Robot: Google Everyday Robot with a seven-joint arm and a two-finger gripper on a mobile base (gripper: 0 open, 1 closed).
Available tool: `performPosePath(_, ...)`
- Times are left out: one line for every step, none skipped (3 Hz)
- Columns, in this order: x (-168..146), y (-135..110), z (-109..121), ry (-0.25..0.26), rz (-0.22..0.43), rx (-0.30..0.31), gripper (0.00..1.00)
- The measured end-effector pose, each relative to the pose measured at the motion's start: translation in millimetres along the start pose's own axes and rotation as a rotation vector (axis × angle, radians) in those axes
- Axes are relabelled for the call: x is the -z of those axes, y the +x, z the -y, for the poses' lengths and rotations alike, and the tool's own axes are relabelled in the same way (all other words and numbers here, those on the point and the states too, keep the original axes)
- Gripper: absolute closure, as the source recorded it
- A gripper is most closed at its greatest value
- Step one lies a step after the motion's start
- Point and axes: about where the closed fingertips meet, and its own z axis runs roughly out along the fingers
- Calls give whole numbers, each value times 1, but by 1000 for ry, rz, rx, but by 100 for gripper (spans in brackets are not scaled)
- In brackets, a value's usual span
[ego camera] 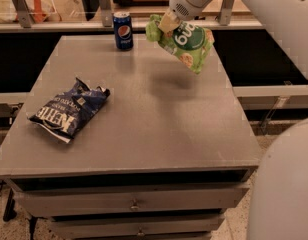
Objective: Move green rice chip bag near pepsi can
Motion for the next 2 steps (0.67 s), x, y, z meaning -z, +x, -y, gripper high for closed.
performPosePath(-19,-10,16,27,-16,-18,100)
performPosePath(-41,-18,20,32,-34,-23,100)
